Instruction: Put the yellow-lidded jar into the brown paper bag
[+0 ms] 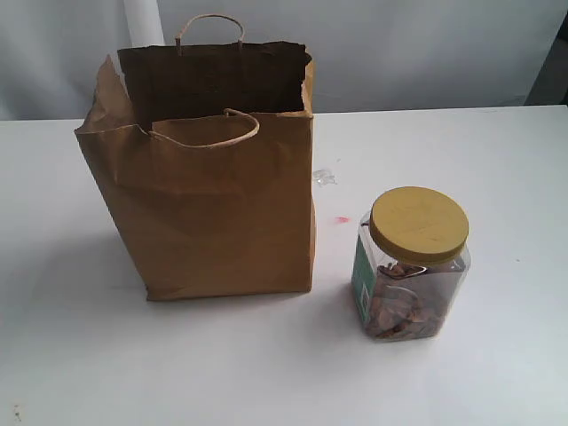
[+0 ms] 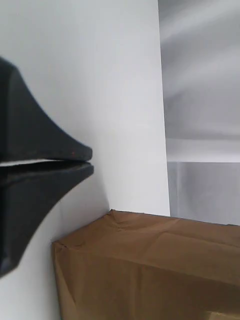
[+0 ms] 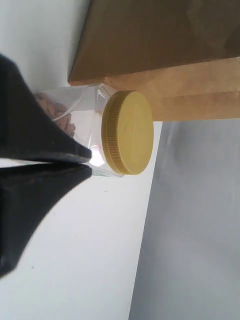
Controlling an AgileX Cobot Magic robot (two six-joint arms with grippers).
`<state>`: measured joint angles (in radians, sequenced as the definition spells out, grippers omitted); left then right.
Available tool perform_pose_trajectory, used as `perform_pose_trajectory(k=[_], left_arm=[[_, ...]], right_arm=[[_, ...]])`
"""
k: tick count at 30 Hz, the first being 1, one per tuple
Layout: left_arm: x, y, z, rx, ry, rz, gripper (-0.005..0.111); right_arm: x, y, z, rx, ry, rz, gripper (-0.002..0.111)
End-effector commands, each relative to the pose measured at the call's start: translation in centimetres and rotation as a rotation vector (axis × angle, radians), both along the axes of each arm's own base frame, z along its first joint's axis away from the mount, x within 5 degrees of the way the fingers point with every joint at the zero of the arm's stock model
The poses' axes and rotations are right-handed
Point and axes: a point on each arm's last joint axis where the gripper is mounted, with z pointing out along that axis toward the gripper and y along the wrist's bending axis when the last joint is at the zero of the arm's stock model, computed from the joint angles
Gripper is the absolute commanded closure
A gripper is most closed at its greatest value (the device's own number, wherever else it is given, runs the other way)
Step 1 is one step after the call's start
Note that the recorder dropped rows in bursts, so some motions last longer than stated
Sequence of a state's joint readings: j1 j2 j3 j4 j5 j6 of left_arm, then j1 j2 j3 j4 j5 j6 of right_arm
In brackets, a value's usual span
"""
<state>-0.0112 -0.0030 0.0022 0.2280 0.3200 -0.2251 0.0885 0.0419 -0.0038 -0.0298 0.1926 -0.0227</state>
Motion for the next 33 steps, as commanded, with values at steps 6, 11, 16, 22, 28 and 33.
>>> perform_pose_trajectory(k=[6, 11, 16, 22, 28, 33], left_arm=[[0.0, -0.1, 0.1, -0.007, -0.009, -0.006, 0.106], [0.0, -0.1, 0.1, -0.007, -0.009, -0.006, 0.106], [0.0, -0.1, 0.1, -0.007, -0.009, -0.006, 0.106], [0.0, -0.1, 0.1, -0.007, -0.009, -0.006, 0.106], [0.0, -0.1, 0.1, -0.007, -0.009, -0.006, 0.106], [0.0, -0.1, 0.1, -0.007, -0.009, -0.006, 0.106]], right_arm=[[0.0, -0.1, -0.1, -0.006, -0.002, -0.008, 0.108], [0.0, -0.1, -0.1, -0.006, -0.002, -0.008, 0.108], [0.1, -0.1, 0.6, -0.086, -0.09, -0.003, 0.108], [0.0, 0.1, 2.3, -0.069, -0.269, 0.005, 0.108], [0.0, 0.1, 2.6, -0.039, -0.302, 0.006, 0.108], [-0.1, -0.2, 2.9, 0.37, -0.308, -0.013, 0.108]])
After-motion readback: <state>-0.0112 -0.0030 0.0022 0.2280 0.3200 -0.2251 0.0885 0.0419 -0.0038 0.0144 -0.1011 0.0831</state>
